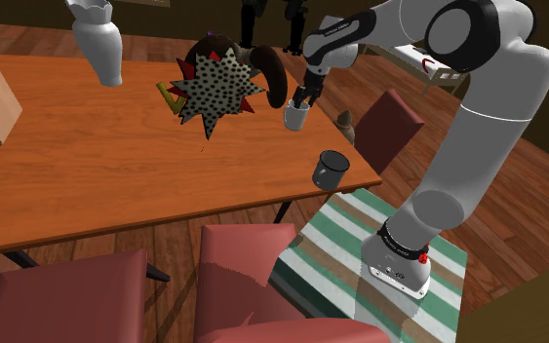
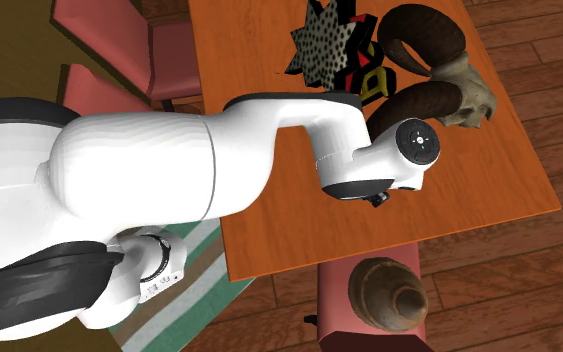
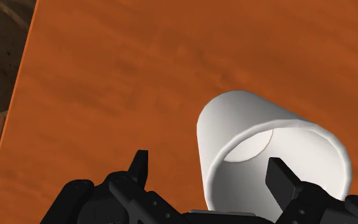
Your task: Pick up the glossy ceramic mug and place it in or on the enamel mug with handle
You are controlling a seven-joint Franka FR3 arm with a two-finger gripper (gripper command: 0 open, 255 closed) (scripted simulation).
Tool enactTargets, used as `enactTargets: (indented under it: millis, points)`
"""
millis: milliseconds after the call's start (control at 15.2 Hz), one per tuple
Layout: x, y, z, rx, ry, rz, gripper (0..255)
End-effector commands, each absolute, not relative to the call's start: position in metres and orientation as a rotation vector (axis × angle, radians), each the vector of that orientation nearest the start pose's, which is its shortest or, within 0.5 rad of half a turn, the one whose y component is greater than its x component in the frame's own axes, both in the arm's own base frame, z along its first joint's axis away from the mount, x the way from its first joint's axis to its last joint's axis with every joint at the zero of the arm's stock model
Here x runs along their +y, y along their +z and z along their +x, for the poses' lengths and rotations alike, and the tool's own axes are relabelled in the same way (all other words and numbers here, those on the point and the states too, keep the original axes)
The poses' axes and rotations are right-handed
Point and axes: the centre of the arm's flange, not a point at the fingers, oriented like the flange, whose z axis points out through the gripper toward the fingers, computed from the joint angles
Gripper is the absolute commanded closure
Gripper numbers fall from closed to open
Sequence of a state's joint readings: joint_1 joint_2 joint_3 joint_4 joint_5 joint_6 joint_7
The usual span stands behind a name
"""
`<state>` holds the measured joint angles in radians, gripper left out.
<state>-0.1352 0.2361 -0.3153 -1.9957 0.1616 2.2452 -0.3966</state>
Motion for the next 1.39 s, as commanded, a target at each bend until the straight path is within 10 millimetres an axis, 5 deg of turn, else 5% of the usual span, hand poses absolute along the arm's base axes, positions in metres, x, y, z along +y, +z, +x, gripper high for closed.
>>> enactTargets:
  millis: [0, 264, 330, 924, 1320]
  points:
    - [-0.251, 0.350, 0.543, 0.223, -0.075, -3.094, 0]
    - [-0.251, 0.350, 0.543, 0.223, -0.075, -3.094, 0]
    - [-0.251, 0.350, 0.543, 0.223, -0.075, -3.094, 255]
    - [-0.251, 0.350, 0.543, 0.223, -0.075, -3.094, 255]
    - [-0.251, 0.382, 0.543, 0.223, -0.075, -3.094, 255]
